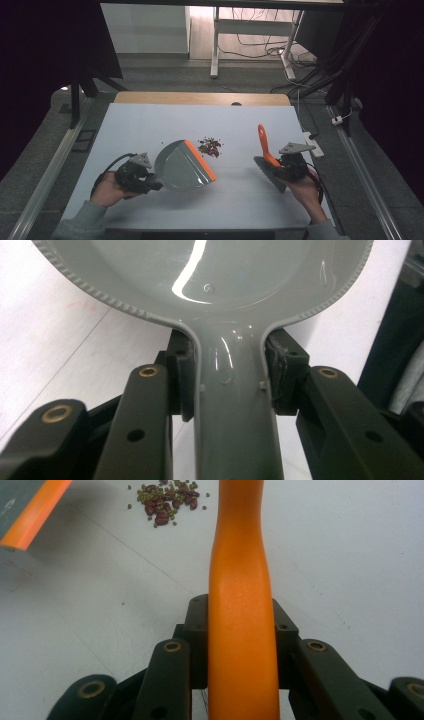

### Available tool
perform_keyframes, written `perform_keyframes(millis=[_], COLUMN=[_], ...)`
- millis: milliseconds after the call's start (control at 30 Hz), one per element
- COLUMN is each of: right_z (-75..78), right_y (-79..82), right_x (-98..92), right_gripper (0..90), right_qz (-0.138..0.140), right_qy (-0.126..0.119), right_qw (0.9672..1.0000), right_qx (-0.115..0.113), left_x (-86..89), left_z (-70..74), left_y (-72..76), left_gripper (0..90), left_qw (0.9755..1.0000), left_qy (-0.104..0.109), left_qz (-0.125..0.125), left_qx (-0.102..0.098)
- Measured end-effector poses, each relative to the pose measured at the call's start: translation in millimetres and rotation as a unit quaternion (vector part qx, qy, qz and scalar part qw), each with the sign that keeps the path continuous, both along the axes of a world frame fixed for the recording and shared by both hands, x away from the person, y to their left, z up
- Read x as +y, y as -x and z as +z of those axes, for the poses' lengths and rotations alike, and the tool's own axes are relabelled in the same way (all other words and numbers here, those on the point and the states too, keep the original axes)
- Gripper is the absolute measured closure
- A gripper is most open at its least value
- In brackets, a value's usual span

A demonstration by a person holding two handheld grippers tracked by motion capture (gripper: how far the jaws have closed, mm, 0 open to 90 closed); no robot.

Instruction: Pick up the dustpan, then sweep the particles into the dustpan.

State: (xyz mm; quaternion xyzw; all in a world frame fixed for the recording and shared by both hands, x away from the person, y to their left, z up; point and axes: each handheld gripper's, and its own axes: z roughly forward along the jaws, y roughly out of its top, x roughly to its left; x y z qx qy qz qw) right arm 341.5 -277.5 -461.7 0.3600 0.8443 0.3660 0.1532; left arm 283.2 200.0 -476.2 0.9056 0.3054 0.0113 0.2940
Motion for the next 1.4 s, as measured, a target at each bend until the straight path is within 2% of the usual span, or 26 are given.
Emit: perform_keyframes(millis=[67,200,367,567,667,833,1067,1233,1400], right_z=[-0.3,-0.5,-0.8,-1.9,-2.4,-1.5,4.0,7.5,13.2], right_y=[-0.4,0.0,-0.1,-0.6,-1.1,-0.8,-0.2,-9.6,-32.4], right_x=[1.1,2.7,2.1,1.7,1.7,2.3,5.2,14.5,34.7], right_gripper=[70.7,70.7,70.7,70.8,70.7,70.8,70.7,70.7,70.8], right_qz=[0.001,0.002,0.001,0.001,0.001,0.002,0.005,0.005,0.004], right_qy=[0.001,0.004,0.004,0.006,0.007,0.008,0.004,0.007,0.005], right_qw=[1.0,1.0,1.0,1.0,1.0,1.0,1.0,0.9999,0.9999], right_qx=[0.001,0.0,0.001,0.002,0.002,0.002,-0.006,-0.01,-0.009], left_x=[2.5,6.3,5.6,10.3,8.5,5.7,4.2,6.1,2.5], left_z=[-1.1,-3.4,-5.4,-7.5,-10.6,-13.8,-15.1,-15.6,-19.4], left_y=[-0.7,-4.8,-6.7,-7.4,-9.8,-14.5,-17.0,-19.7,-24.6], left_gripper=[61.4,61.4,61.4,61.4,61.4,61.4,61.4,61.4,61.4], left_qw=[0.9999,0.9997,0.9994,0.9983,0.998,0.9978,0.9975,0.9975,0.9976], left_qy=[-0.012,-0.007,-0.017,-0.03,-0.036,-0.037,-0.038,-0.032,-0.033], left_qz=[0.011,0.019,0.023,0.043,0.043,0.041,0.045,0.046,0.037], left_qx=[0.003,0.012,0.02,0.028,0.03,0.038,0.038,0.042,0.048])
